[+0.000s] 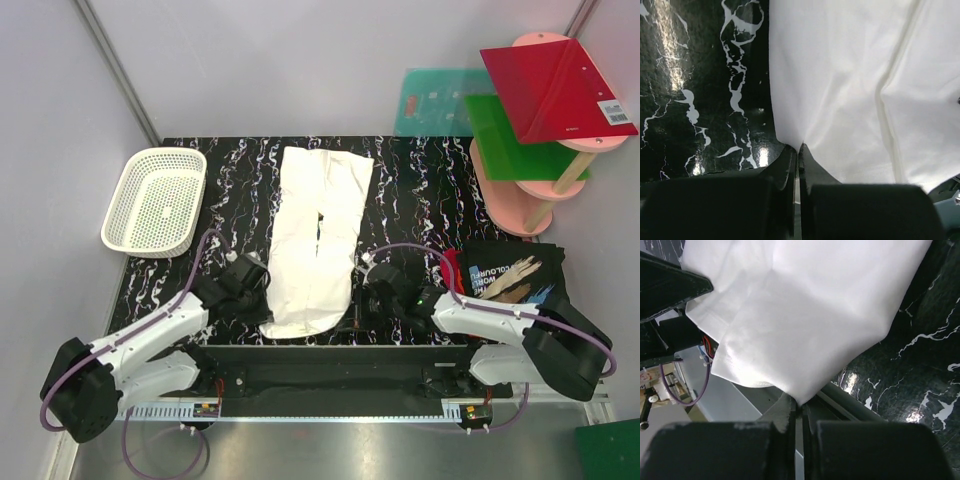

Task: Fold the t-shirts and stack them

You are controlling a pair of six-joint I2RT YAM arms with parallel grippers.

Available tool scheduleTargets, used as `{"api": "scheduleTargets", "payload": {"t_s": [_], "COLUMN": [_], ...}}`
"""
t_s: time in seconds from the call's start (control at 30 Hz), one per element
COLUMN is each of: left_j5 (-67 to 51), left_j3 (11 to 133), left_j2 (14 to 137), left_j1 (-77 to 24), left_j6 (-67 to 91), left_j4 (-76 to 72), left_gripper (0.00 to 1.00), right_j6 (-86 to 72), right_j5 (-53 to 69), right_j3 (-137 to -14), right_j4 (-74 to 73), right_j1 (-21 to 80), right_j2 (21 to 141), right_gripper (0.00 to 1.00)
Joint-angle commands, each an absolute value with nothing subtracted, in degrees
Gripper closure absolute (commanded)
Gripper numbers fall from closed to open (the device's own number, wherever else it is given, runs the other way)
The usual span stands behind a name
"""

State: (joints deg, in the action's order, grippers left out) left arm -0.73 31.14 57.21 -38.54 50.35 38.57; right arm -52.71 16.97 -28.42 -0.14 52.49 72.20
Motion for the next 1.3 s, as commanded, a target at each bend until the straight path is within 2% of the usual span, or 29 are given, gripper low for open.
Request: {"api": "scheduleTargets", "payload": {"t_s": [0.0,0.33,0.63,1.0,1.27], "left_j5": [-0.17,3.95,4.39,5.89,2.03], "left_j3": [37.95,52.37,62.83,76.72,84.28], "left_j2": [59.92,72.41,82.08,96.14,105.46], "left_j1": [-38.58,-37.44,-32.09,-26.55,-23.47], "left_j6": [48.34,45.00,42.19,37.44,37.00], "left_j4": [39.46,41.21,42.54,44.03,44.65], "left_gripper": [1.00,1.00,1.00,1.00,0.99], "right_j6": [-47.56,-34.99,-26.11,-26.19,-23.12], "right_j5": [10.47,-4.01,-17.48,-21.27,-20.83], "right_j3": [-31.72,-46.57,-59.67,-65.38,-71.97], "right_j4": [-2.28,-10.27,-16.34,-16.70,-15.38], "right_j1": [52.73,52.73,51.77,46.50,42.55], "right_j2": [70.58,76.29,84.54,93.41,100.71], "right_gripper": [1.00,1.00,1.00,1.00,1.00]}}
